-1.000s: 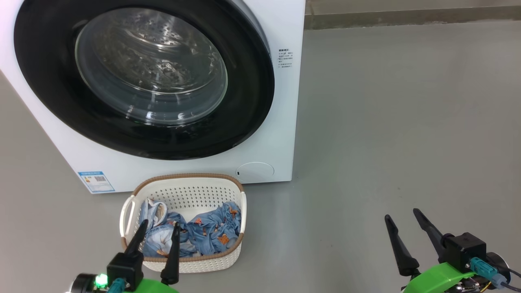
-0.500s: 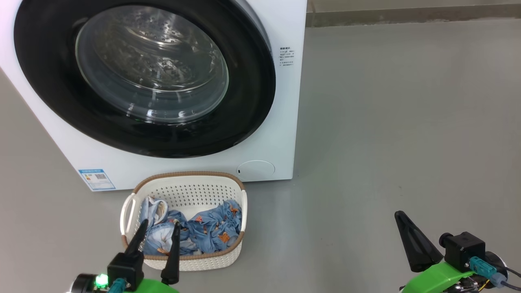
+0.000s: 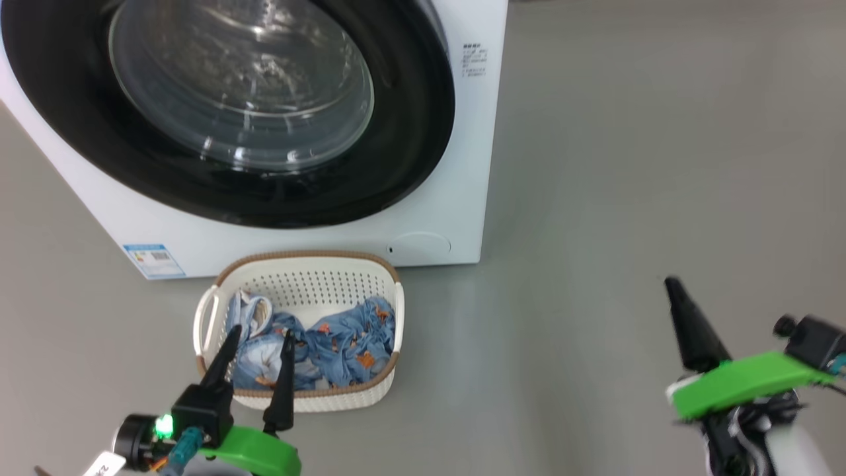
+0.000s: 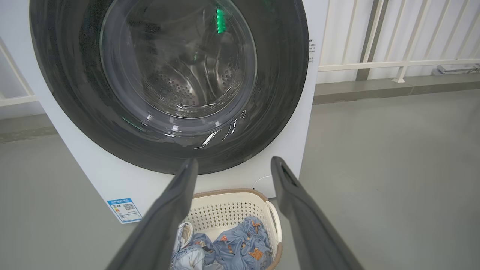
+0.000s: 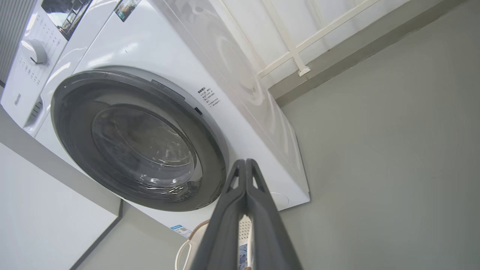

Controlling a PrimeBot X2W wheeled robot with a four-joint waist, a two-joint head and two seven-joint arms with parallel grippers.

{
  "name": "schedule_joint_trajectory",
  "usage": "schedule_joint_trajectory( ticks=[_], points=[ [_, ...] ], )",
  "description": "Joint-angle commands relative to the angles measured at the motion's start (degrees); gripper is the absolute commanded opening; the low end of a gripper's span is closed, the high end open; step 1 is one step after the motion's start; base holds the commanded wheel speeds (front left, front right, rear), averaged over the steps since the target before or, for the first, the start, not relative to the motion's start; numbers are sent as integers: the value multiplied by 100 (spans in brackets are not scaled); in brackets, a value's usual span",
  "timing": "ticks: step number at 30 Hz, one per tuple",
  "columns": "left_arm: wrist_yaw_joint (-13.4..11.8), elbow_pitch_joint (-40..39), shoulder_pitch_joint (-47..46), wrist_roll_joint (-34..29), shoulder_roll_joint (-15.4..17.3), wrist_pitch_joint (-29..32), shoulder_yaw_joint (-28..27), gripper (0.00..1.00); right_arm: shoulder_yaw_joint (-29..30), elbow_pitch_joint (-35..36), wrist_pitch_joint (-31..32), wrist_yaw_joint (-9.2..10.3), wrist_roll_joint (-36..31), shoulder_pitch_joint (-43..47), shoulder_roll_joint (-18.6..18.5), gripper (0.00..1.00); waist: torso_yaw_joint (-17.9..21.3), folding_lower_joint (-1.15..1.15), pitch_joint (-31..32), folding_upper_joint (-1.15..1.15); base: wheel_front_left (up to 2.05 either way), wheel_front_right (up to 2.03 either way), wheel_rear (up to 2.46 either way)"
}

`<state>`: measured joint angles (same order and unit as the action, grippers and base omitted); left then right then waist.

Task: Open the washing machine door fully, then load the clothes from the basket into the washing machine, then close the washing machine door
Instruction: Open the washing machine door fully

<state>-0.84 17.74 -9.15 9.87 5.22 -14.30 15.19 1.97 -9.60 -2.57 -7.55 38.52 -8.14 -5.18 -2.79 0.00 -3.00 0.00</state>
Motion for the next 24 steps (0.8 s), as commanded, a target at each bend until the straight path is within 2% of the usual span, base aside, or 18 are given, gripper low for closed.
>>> schedule_joint_trajectory(
  ticks=[1, 7, 13, 17, 24],
  points=[
    [-58, -182, -282, 32, 43, -70, -168, 100, -6, 68, 130, 6, 532, -379, 2, 0, -65, 0, -211, 0, 0, 0, 0],
    [-55, -297, -497, -5, -23, -70, -152, 100, 469, -340, 806, 6, 2288, -1174, 11, 0, -186, 0, -617, 0, 0, 0, 0],
    [-58, -424, -700, -42, -84, -70, -162, 100, 943, -964, 1515, 6, 3478, -2105, -50, 0, -315, 0, -1020, 0, 0, 0, 0],
    [-39, -486, -839, -56, -123, -70, -151, 100, 1148, -1429, 1964, 6, 3980, -2819, -137, 0, -422, 0, -1291, 0, 0, 0, 0],
    [-18, -544, -1035, -67, -176, -70, -103, 100, 1291, -2045, 2505, 6, 4429, -3835, -232, 0, -596, 0, -1663, 0, 0, 0, 0]
  ],
)
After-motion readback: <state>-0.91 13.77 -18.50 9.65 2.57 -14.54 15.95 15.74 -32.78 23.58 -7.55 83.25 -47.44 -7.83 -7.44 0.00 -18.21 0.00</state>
